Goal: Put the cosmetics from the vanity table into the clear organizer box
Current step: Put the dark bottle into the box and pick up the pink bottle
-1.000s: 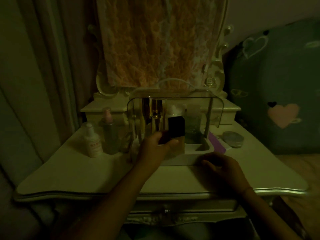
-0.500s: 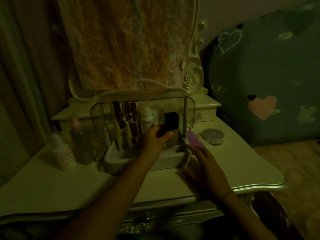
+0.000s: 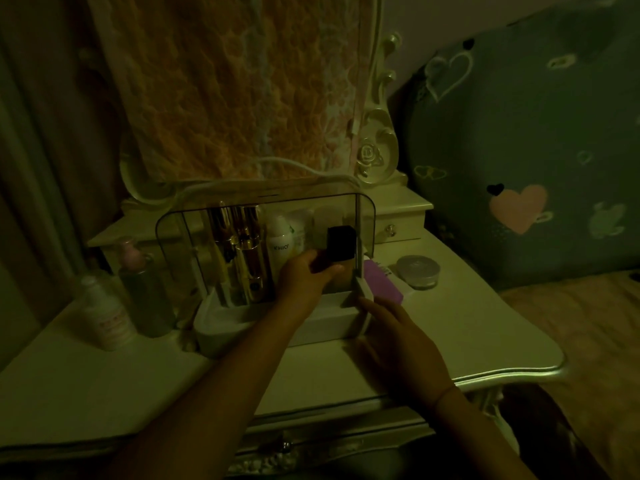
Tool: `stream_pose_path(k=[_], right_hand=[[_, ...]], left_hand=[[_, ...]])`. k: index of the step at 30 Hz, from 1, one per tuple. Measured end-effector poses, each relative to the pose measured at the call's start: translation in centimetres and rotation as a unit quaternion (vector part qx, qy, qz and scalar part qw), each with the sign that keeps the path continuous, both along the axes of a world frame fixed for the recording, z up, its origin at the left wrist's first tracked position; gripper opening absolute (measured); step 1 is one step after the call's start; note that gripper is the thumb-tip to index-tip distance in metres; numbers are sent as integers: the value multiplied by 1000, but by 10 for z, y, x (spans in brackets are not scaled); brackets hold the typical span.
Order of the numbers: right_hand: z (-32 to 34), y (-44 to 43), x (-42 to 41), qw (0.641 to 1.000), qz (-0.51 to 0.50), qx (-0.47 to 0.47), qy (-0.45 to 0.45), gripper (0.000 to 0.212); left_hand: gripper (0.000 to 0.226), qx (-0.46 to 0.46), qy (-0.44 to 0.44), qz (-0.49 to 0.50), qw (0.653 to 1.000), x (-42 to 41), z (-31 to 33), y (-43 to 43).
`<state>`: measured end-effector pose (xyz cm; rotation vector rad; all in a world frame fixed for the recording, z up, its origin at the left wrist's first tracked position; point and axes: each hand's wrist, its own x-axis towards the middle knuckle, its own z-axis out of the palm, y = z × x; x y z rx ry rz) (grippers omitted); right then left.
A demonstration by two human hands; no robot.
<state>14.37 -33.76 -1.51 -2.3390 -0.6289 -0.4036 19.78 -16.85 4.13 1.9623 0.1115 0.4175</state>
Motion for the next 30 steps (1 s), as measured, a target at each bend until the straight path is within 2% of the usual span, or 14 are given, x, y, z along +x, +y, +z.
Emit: stream_pose_path(k=[6,14,17,21,25,30], right_hand=[[-2,0,1,1000,0,1,-1,63],[-4,0,3,1000,-1,-5,-3,64],[-4,0,3,1000,0,-3,-2,64],[-3,0,3,1000,0,-6,1,63],[-3,0,2,1000,1,2,0,63],[-3,0,2,1000,0,-3,0,63]], left_hand=[[37,-9,5,16,1000,1,2,0],[31,25,6,19,999,4,-2,2],[39,40,32,14,999,4,-3,2],[61,51,65,29,996,6,-3,1],[53,50,74,28,996,6,-2,1],[34,74,58,37,995,4,-1,0]])
